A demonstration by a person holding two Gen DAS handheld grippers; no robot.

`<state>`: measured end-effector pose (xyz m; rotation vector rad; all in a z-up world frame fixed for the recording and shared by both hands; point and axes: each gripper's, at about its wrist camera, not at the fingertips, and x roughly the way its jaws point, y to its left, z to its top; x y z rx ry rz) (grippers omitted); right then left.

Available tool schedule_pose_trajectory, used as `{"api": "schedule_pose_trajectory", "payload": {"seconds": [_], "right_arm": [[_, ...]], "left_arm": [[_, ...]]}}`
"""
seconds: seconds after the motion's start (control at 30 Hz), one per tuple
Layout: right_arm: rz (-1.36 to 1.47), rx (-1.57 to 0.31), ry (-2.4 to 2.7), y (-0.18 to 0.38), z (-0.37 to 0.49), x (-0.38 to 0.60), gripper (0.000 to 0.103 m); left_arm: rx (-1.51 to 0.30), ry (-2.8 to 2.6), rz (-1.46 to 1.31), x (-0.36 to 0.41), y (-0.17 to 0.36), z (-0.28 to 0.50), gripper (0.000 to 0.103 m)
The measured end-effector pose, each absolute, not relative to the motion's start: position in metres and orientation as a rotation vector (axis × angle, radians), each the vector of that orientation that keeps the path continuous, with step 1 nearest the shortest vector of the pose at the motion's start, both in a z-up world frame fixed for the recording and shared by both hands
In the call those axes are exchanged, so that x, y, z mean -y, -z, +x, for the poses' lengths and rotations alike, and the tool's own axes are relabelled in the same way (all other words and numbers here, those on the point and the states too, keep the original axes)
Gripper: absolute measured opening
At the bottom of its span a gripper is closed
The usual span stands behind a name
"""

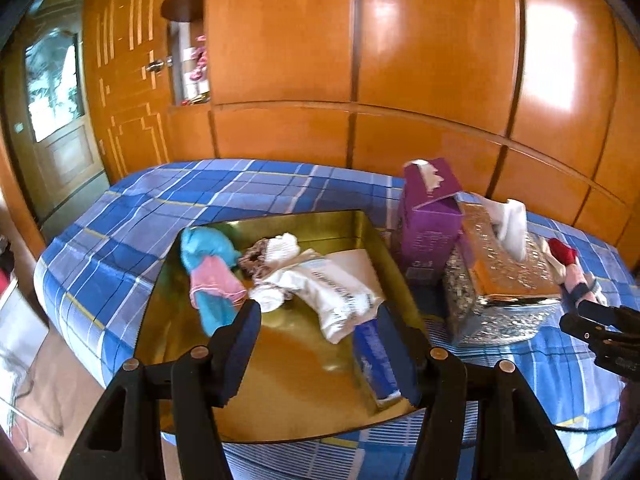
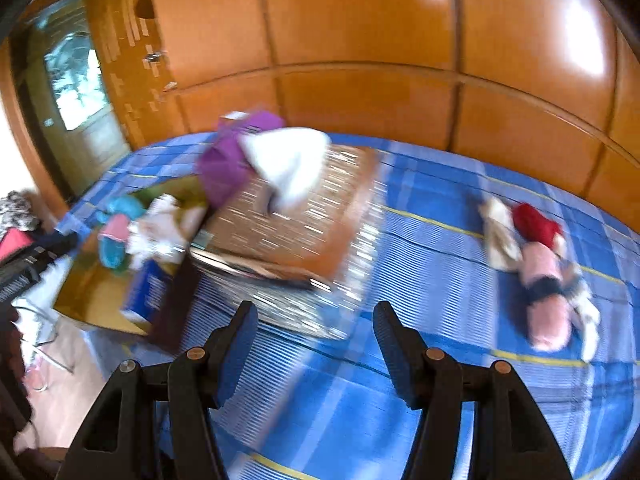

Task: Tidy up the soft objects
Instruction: 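Move both tools back over the remaining socks and towel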

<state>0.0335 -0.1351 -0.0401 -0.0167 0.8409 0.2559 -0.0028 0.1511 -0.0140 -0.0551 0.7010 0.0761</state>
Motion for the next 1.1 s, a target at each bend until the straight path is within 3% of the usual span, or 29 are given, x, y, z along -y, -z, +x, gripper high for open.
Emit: {"api": "schedule_pose_trajectory", "payload": {"seconds": [0.47,1.1], "right_arm": [[0.054,-0.886,0.045,0.064,-0.002,0.265,0.061],[0.177,-1.015,0.290,0.126,-0.014,0.339,0.061]], "left_arm": [[-0.670,0.092,0.078,-0.078,-0.008,0.008,0.061],[-0.688,0.393,0.259,0.060,-0.008,0.035,0.061]]}}
